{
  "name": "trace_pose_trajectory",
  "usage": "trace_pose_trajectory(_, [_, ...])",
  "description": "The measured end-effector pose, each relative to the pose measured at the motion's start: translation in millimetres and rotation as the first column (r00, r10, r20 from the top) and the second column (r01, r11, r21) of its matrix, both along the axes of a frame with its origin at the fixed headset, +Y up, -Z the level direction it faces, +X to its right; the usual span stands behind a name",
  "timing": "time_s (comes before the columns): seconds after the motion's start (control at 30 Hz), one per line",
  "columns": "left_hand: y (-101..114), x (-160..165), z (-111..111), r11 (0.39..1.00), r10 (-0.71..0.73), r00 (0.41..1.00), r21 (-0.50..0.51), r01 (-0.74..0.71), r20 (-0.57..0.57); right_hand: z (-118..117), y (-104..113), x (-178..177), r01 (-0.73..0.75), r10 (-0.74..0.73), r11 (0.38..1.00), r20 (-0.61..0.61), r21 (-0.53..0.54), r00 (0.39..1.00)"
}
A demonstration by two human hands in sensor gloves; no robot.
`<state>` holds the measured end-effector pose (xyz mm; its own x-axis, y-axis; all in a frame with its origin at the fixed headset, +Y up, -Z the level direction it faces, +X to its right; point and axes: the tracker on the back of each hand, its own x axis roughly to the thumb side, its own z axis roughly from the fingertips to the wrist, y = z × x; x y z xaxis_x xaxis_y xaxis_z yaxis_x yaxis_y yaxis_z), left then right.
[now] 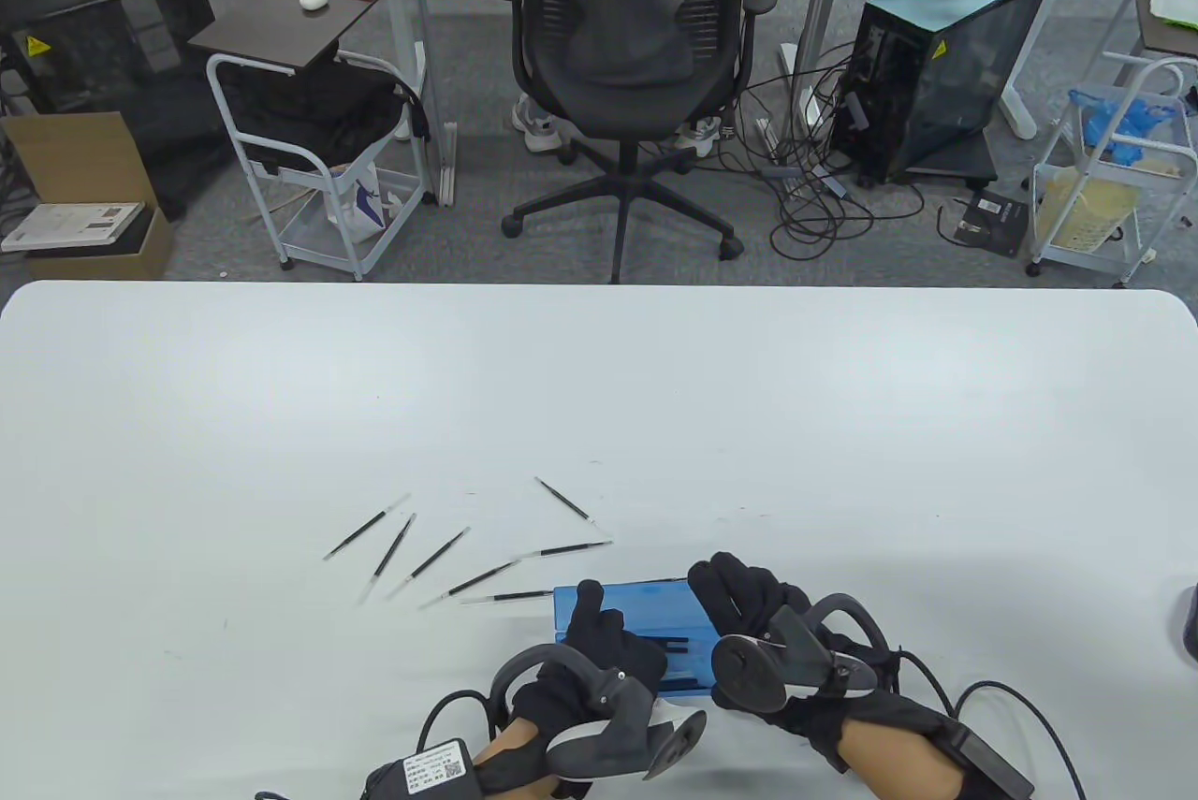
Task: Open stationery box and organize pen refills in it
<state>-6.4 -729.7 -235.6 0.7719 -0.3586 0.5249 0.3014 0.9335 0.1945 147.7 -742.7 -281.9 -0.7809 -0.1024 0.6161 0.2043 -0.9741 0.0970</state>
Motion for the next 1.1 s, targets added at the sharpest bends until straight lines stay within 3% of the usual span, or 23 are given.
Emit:
trace_pose_trajectory(0.43, [1,3,0,1.0,-0.024,0.999,0.003,0.024,0.04,0,0,1,0.002,-0.002,1.0,0.001,-0.003,1.0])
trace_pose_trajectory(0.6, [37,-15,5,0.995,0.082,0.996,0.059,-0.085,0.048,0,0,1,0.001,-0.001,1.0,0.0,-0.001,1.0])
trace_pose_trajectory(0.73, [70,-48,-4,0.983,0.16,0.985,0.098,-0.154,-0.058,0,0,1,0.002,-0.002,1.0,0.0,-0.004,1.0])
trace_pose_trajectory(0.87, [84,-81,-23,0.981,0.188,0.963,0.088,-0.174,-0.192,0,0,1,0.001,-0.001,1.0,0.001,-0.004,1.0])
trace_pose_trajectory(0.97, [81,-100,-36,0.982,0.186,0.944,0.041,-0.182,-0.272,0,0,1,0.002,-0.002,1.0,0.001,-0.006,1.0])
trace_pose_trajectory(1.1, [59,-115,-53,0.987,0.146,0.931,-0.013,-0.159,-0.335,-1,-1,1,0.002,-0.002,1.0,0.001,-0.006,1.0])
